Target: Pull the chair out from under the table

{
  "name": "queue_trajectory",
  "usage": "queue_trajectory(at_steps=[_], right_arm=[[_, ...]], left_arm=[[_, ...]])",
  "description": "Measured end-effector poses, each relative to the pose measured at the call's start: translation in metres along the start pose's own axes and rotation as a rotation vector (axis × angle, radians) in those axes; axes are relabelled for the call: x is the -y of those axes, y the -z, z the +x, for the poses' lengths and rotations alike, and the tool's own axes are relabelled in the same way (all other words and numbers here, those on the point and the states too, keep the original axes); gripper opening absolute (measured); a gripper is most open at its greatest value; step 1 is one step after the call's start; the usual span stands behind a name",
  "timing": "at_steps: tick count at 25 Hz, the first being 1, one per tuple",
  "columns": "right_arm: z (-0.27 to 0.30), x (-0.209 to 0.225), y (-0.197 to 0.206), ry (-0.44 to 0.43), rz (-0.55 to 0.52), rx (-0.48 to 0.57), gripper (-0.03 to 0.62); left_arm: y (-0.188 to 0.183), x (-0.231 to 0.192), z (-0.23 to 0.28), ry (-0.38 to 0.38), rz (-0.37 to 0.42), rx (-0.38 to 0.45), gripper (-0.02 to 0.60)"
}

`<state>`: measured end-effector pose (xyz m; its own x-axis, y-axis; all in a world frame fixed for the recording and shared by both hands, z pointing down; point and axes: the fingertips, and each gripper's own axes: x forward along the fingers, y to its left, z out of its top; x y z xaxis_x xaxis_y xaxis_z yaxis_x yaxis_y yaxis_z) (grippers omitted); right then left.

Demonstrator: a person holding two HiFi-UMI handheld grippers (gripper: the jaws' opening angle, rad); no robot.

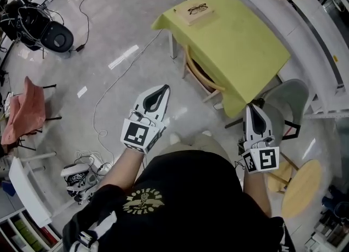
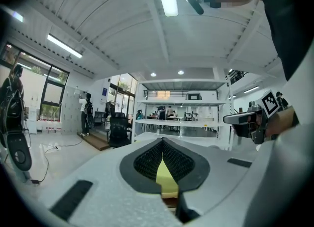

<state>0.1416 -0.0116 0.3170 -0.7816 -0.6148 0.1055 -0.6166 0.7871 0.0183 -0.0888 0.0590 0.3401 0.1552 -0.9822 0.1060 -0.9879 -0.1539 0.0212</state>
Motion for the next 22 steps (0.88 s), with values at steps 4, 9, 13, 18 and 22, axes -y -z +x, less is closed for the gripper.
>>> queue_trajectory(at_steps=[4, 9, 13, 18, 22], right_arm=[[0.009, 0.013, 0.008, 0.010, 0.011, -0.019, 0.012], [0.027, 0.039, 0.024, -0.002, 0.042, -0.039, 0.012], [0.051, 0.068, 0.029, -0.008, 0.034, -0.049, 0.012], [0.082, 0.090, 0.032, -0.039, 0.056, -0.053, 0.012], [0.102, 0.110, 0.025, -0.068, 0.064, -0.032, 0.012]], left_arm=[[0.008, 0.007, 0.019, 0.024, -0.016, -0.022, 0.009], [0.019, -0.004, 0.035, -0.009, -0.004, -0.059, 0.009], [0.018, -0.021, 0.057, -0.052, 0.012, -0.078, 0.009], [0.010, -0.037, 0.085, -0.088, 0.026, -0.089, 0.009], [-0.002, -0.039, 0.112, -0.095, 0.042, -0.087, 0.009]])
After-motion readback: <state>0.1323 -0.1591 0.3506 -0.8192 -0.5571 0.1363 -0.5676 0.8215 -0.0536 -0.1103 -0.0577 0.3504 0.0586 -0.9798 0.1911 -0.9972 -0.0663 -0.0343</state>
